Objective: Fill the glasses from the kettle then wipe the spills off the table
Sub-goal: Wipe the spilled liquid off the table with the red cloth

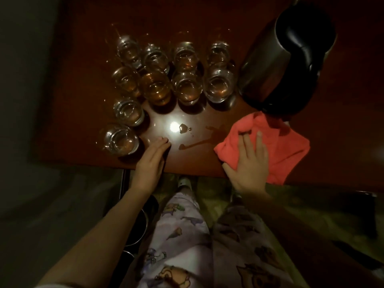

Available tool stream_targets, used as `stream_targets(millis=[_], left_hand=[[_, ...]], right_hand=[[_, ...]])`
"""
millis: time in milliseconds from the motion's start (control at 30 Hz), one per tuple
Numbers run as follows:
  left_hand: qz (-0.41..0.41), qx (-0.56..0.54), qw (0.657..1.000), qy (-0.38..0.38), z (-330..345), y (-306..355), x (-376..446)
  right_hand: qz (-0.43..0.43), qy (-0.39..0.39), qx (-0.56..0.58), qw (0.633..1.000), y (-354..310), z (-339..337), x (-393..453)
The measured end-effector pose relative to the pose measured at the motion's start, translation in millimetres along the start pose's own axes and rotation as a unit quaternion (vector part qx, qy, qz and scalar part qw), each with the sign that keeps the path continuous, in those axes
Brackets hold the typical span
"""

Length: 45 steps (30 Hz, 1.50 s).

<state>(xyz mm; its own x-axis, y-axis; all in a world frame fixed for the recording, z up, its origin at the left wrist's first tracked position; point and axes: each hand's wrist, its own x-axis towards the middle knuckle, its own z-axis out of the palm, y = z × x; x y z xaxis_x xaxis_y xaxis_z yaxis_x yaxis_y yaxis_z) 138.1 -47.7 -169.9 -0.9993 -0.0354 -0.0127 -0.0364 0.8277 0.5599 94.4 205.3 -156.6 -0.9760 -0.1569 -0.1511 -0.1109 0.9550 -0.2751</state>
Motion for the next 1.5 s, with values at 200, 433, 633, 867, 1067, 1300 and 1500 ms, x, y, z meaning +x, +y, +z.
stream_targets(millis=[200, 433, 633, 867, 1067, 1300, 1500], left_hand=[[0.001, -0.031, 0.999, 0.012, 2.7, 0.9, 0.2], [0.032, -0.065, 0.997, 0.000, -1.0, -7.1, 2.2], [-0.005, -0.112, 0.994, 0.010, 0.0, -7.5, 0.5], [-0.103, -0.214, 0.969, 0.064, -3.7, 6.6, 5.4], [-0.104, -0.217, 0.967, 0.085, -4.2, 11.4, 9.1], [-0.014, -0.085, 0.996, 0.030, -3.9, -4.1, 13.1], [0.006, 0.002, 1.000, 0.006, 0.0, -2.2, 17.6]], right_hand=[[0.069, 0.037, 0.047, 0.996, -63.8, 9.3, 16.3], [0.044, 0.063, 0.055, 0.996, -112.9, 22.5, 34.8], [0.009, 0.070, 0.053, 0.996, -120.8, 28.1, 37.7], [-0.048, 0.055, 0.020, 0.997, -130.6, 33.8, 24.1], [-0.092, 0.079, -0.037, 0.992, -120.8, 38.6, 5.6], [-0.108, 0.134, -0.061, 0.983, -90.2, 38.7, -24.2], [-0.068, 0.158, -0.099, 0.980, -53.1, 26.1, -37.4]])
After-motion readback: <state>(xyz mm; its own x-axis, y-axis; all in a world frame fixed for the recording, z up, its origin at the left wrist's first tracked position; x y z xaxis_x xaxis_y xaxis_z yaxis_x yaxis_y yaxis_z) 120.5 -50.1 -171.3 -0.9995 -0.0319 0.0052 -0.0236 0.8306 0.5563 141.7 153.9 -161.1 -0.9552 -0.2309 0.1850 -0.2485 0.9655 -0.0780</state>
